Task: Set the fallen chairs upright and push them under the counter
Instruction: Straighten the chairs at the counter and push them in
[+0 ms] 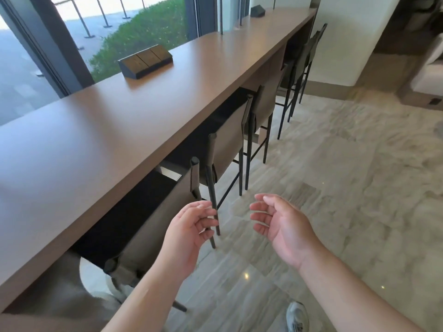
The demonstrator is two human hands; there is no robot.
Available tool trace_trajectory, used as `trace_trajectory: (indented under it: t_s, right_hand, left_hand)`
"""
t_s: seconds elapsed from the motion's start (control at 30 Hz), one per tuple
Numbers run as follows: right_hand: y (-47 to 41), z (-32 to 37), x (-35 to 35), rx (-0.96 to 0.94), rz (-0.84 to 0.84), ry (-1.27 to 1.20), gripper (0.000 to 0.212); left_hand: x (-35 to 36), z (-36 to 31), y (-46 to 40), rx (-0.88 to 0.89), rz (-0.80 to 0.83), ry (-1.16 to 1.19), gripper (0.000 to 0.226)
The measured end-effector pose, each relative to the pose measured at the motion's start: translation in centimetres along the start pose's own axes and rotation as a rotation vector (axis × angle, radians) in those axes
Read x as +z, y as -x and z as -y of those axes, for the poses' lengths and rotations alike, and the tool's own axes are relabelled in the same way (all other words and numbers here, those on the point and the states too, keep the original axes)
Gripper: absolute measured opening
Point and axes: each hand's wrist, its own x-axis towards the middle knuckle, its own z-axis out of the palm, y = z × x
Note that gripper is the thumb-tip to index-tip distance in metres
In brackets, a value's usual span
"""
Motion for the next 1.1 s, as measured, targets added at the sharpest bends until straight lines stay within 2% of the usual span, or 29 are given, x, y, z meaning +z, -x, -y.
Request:
trace_trajectory:
  t_s: [0.33, 0.5, 0.6, 0.8, 1.1]
  right_hand:
    - [-9.2, 9.7, -9.6, 0.098, 0.170, 0.032, 0.020]
    - [-13.6, 13.6, -13.4, 0.141, 0.200, 0.049, 0.019]
    - [-15.0, 14.4, -14.0, 0.178, 0.249, 0.044, 0.019]
    - [-18.7, 15.0, -14.2, 0.239, 0.332, 0.118, 0.021]
    - [-26.6, 15.7, -12.0, 0.267, 0.350, 0.275, 0.020]
  left_hand:
    - [13.5, 1.7, -5.7, 0.074, -0.205, -0.041, 0.021]
    - [18.8, 2.5, -8.1, 0.089, -0.309, -0.018, 0.034]
    - [19.6, 3.2, -8.7, 0.091, -0.343, -0.034, 0.021]
    - [18.7, 2.8, -11.6, 0.112, -0.481, 0.020, 0.025]
    - [18.0, 3.5, -20.5, 0.060, -0.531, 0.131, 0.020]
